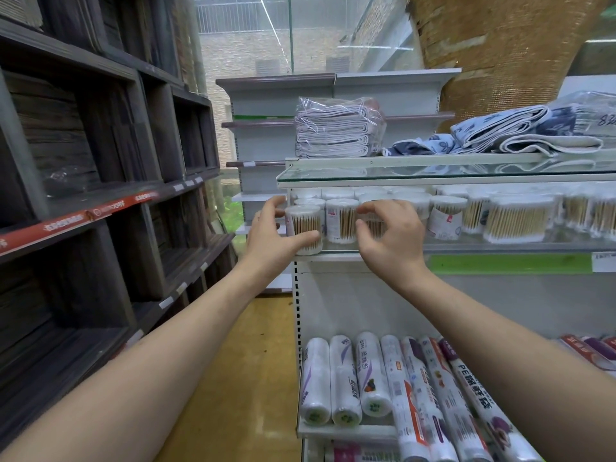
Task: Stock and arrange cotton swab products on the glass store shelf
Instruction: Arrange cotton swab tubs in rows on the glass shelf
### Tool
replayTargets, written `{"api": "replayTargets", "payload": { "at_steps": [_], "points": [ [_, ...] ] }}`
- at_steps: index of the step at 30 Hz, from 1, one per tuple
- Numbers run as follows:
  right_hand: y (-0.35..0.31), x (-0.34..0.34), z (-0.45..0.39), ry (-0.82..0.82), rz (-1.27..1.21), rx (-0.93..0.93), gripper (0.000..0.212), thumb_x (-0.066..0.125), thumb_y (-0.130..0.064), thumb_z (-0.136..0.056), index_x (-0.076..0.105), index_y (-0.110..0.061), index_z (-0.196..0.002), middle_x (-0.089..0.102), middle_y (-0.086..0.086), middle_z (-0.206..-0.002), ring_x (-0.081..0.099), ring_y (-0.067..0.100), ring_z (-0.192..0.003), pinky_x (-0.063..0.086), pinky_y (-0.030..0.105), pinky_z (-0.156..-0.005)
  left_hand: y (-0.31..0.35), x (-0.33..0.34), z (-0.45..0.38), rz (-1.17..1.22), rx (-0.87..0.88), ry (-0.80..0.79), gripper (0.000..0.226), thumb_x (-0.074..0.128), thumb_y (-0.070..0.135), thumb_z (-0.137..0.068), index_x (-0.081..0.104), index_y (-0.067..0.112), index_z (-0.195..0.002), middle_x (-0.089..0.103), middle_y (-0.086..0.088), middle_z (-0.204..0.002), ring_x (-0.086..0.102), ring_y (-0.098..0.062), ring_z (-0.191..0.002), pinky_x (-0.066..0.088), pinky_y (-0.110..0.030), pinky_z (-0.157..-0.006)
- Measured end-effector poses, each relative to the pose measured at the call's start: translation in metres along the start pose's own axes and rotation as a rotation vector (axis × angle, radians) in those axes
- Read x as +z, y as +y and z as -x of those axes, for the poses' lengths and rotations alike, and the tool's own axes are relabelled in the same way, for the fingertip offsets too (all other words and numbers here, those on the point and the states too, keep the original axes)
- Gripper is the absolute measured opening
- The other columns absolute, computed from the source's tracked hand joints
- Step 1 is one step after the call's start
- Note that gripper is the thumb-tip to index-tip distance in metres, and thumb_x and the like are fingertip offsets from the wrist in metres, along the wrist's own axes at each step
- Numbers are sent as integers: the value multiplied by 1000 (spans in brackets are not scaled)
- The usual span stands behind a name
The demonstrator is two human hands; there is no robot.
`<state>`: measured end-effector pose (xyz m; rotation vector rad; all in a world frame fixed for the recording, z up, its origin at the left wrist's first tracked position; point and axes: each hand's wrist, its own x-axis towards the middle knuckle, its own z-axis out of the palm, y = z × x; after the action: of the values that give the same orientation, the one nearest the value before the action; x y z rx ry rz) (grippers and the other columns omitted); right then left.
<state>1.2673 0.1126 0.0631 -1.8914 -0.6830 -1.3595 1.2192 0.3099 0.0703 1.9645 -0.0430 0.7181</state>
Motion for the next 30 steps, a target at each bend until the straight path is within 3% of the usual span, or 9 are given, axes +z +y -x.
{"api": "replayTargets", "payload": {
  "at_steps": [2, 6, 13, 18, 23, 26, 28, 30],
  "points": [
    [-1, 1, 0, -3, -3, 1, 15, 66, -11, -74, 73, -11, -87, 72, 0, -85, 61, 23, -83, 34, 19, -78, -1, 1, 0, -70, 1, 41, 90, 91, 38, -70, 42, 30, -145, 51, 1, -130, 53, -17, -115, 45, -37, -100],
    [-1, 1, 0, -8, -8, 1, 14, 65, -11, -74, 72, -11, -87, 72, 0, -85, 61, 23, -84, 34, 19, -79, 2, 1, 1, -1, -36, 30, 84, 90, 25, -73, 44, 28, -143, 58, 3, -119, 63, -14, -100, 56, -42, -91],
    [4, -1, -1, -34, 5, 22, 17, 65, -15, -76, 73, -14, -90, 73, -2, -88, 62, 24, -86, 34, 19, -79, 5, 3, 2, 25, -50, 11, 79, 81, 14, -79, 42, 28, -145, 57, 11, -118, 62, -8, -100, 54, -47, -96],
    [8, -5, -7, -67, 63, 26, 21, 63, -20, -77, 72, -13, -95, 72, 0, -92, 61, 29, -90, 39, 29, -82, 7, 5, 2, 49, -63, -14, 86, 77, 29, -71, 38, 32, -147, 55, 8, -129, 57, -18, -117, 48, -51, -104],
    [12, -8, -12, -110, 138, 18, 27, 62, -23, -76, 72, -13, -100, 71, 1, -96, 59, 30, -92, 40, 31, -81, 2, 4, 3, 36, -48, 13, 82, 79, 25, -85, 33, 30, -152, 46, 0, -146, 44, -21, -131, 40, -42, -108],
    [10, -7, -19, -301, 296, -64, 43, 57, -31, -78, 68, -16, -117, 70, 4, -113, 57, 33, -103, 44, 40, -94, 2, 3, 2, 42, -47, 38, 79, 77, 28, -87, 33, 30, -152, 45, -1, -146, 44, -23, -133, 39, -47, -111],
    [4, -3, -29, -524, 413, -56, 51, 55, -39, -86, 57, -21, -134, 62, 4, -132, 50, 33, -121, 33, 45, -110, 3, 3, 2, 44, -49, 53, 77, 76, 30, -87, 34, 30, -152, 45, 0, -145, 45, -23, -133, 40, -51, -111],
    [-1, 5, -39, -646, 458, -30, 52, 53, -41, -91, 48, -25, -141, 58, 4, -139, 44, 31, -132, 22, 48, -117, 4, 2, 1, 40, -38, 67, 76, 75, 31, -87, 35, 29, -152, 45, 0, -144, 45, -23, -133, 40, -51, -111]
  ]
}}
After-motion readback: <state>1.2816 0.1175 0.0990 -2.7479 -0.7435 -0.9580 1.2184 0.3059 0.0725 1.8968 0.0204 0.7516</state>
